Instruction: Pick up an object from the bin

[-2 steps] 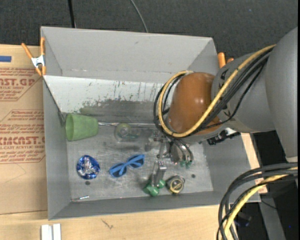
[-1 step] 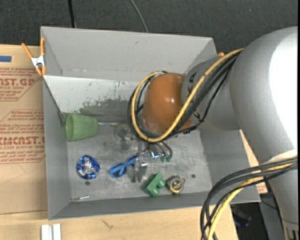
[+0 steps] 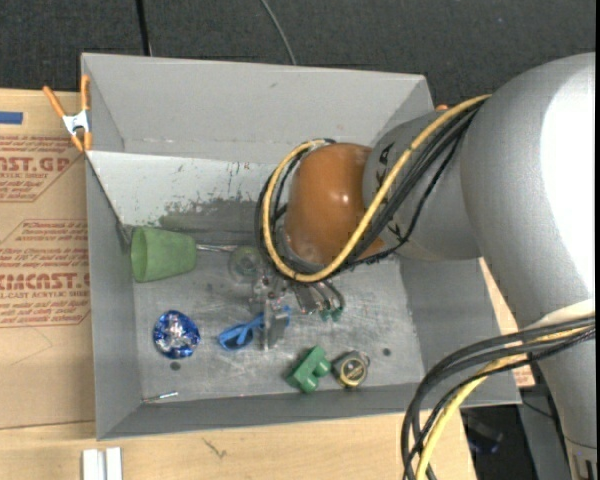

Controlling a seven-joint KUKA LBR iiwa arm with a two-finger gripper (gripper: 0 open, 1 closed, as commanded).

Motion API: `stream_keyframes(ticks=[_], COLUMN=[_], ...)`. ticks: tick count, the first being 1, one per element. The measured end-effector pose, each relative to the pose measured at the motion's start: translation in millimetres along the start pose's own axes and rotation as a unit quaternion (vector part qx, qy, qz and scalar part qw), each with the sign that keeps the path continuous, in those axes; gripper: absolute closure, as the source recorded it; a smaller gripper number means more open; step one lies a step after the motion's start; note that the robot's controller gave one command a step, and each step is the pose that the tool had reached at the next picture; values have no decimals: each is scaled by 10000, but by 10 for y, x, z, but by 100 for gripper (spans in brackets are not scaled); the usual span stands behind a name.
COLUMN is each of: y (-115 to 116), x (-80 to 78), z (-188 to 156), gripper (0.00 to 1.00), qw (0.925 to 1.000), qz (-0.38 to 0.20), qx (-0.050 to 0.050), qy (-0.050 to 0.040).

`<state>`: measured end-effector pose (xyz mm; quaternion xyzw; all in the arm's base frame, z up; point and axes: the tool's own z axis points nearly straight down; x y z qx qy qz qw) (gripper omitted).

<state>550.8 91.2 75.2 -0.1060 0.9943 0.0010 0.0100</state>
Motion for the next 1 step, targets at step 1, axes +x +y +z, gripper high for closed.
stream_keyframes(ticks=[1], y=[-62], x=[6], z=[-1501], gripper=[100], qw=[9985], qz=[-540], qx=[-1], qy=[44])
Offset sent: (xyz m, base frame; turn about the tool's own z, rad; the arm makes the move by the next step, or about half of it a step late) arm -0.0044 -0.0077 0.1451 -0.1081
